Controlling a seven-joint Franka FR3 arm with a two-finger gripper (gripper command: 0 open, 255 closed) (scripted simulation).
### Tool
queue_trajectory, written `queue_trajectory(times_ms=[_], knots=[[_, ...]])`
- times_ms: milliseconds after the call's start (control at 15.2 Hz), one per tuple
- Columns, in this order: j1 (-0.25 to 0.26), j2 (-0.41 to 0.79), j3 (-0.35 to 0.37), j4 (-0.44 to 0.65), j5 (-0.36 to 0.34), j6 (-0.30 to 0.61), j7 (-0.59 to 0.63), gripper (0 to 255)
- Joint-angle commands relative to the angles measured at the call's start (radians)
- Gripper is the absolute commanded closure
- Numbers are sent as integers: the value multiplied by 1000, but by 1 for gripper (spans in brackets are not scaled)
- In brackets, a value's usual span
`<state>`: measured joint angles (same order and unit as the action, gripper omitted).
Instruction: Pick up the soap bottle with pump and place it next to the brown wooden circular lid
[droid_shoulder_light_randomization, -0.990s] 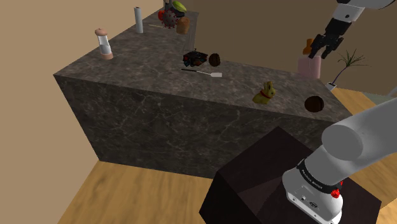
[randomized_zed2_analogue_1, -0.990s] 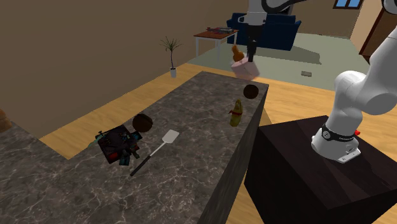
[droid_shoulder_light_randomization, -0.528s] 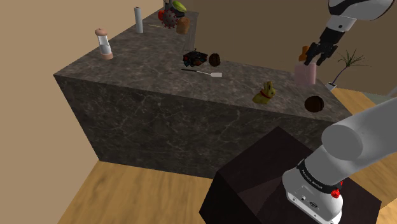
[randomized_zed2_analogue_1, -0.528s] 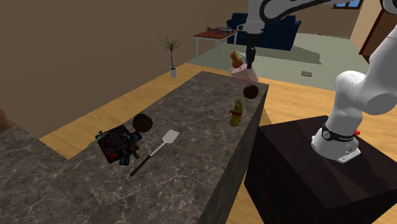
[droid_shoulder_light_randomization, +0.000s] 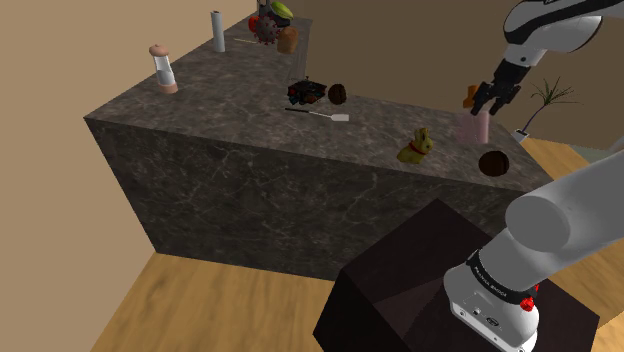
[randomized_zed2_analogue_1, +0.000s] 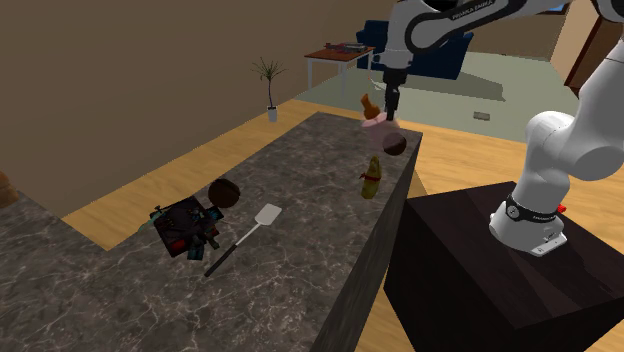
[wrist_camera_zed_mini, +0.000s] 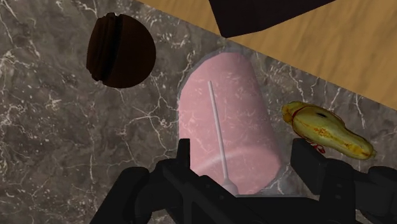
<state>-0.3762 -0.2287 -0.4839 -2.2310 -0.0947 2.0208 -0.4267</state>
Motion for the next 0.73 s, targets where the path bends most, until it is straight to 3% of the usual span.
queue_trajectory(times_ms=[0,660], knots=[[0,11,-4,-15,4,26,-5,255],[3,74,-21,-98,28,167,-28,255]])
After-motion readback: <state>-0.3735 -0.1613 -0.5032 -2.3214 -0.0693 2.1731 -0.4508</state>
